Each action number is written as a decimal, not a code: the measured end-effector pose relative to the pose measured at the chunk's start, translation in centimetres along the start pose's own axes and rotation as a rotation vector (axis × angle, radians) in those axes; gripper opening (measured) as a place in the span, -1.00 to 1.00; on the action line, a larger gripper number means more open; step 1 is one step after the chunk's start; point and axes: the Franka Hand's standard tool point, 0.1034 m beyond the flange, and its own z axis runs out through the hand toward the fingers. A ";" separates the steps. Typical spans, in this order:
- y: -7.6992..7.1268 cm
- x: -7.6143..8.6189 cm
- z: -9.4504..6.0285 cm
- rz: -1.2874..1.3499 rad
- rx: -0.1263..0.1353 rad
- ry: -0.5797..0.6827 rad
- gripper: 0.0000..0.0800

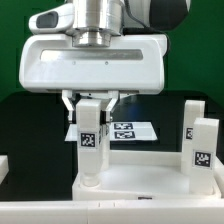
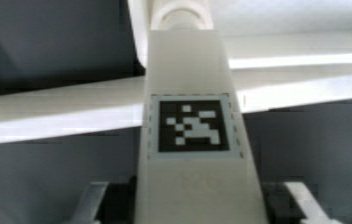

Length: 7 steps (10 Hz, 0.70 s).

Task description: Assemble desk

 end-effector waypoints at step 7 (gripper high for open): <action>0.2 -0.4 0.7 -0.003 -0.008 0.004 -0.29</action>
Offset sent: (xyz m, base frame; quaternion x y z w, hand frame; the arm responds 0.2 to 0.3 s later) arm -0.0043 0.0034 -0.0135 0.0131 0.0043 0.0157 0.9998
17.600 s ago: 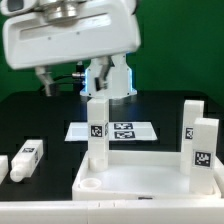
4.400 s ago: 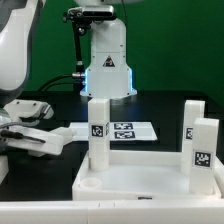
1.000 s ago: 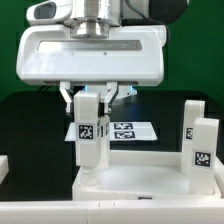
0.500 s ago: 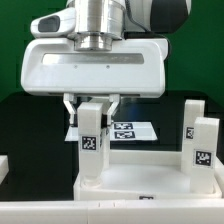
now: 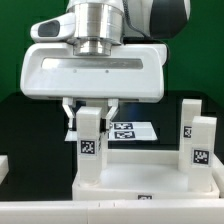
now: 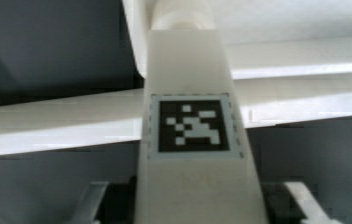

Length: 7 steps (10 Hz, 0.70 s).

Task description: Assemble desk

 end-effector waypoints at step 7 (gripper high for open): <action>-1.1 1.6 -0.7 0.050 0.111 -0.430 0.62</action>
Offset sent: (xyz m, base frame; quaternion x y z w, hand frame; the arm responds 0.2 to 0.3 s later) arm 0.0093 0.0051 0.0251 0.0268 -0.2090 0.0295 0.9771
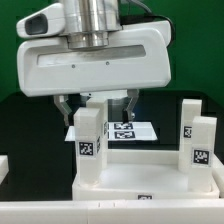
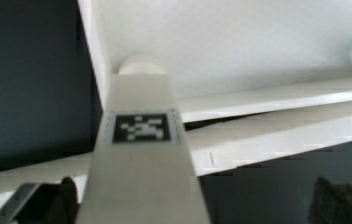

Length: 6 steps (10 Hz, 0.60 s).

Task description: Assemble desk

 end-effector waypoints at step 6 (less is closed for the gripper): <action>1.3 0.5 0.5 0.054 -0.017 -0.003 0.12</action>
Offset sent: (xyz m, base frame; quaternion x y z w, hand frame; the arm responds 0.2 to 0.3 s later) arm 0.0000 0.0000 0.0000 0.0000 0.0000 0.0650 0.9979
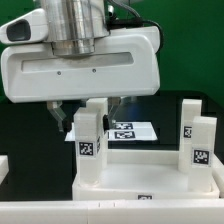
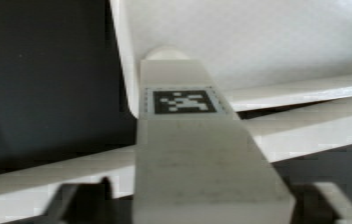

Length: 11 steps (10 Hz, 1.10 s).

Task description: Assemble desk

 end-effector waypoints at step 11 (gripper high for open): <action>-2.1 -0.1 0.3 1.107 0.038 0.011 -0.29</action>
Offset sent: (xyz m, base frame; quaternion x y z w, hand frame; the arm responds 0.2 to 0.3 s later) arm 0.0000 0.0000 0.0000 0.0000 0.0000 0.1938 0.9810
